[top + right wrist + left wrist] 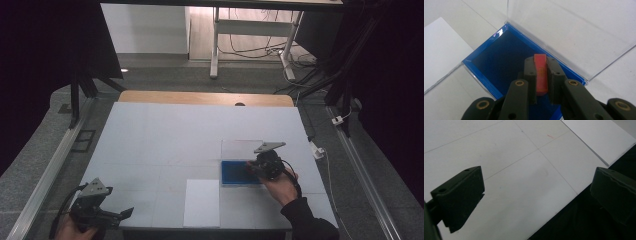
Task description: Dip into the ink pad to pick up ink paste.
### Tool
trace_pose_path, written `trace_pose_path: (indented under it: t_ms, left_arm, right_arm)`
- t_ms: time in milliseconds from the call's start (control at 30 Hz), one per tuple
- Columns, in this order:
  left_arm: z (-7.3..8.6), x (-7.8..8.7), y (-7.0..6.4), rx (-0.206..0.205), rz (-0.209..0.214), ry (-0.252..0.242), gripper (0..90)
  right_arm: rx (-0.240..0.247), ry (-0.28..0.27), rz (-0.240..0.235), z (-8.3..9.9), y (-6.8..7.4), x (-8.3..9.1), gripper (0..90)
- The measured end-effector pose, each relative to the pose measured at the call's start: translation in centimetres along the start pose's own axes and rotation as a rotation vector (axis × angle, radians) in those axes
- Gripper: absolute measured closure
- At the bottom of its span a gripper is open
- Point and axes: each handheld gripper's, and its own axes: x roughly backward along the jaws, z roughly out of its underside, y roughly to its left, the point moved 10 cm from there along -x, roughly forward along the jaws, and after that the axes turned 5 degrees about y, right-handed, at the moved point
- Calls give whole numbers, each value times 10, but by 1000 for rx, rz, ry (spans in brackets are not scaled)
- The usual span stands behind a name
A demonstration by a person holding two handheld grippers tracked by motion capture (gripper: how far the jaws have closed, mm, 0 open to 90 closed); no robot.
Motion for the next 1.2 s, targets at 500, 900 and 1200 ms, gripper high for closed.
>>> trace_pose_path:
  t_ms: [500, 900, 1200]
  left_arm:
    - [0, 0, 0, 1, 0, -1, 0]
    - [0, 0, 0, 3, -2, -1, 0]
    - [0, 0, 0, 3, -2, -1, 0]
  right_arm:
    - [-4, -40, -14, -5, 3, 10, 798]
    - [14, -71, -24, -10, 7, 17, 797]
    - [25, -95, -32, -16, 14, 22, 797]
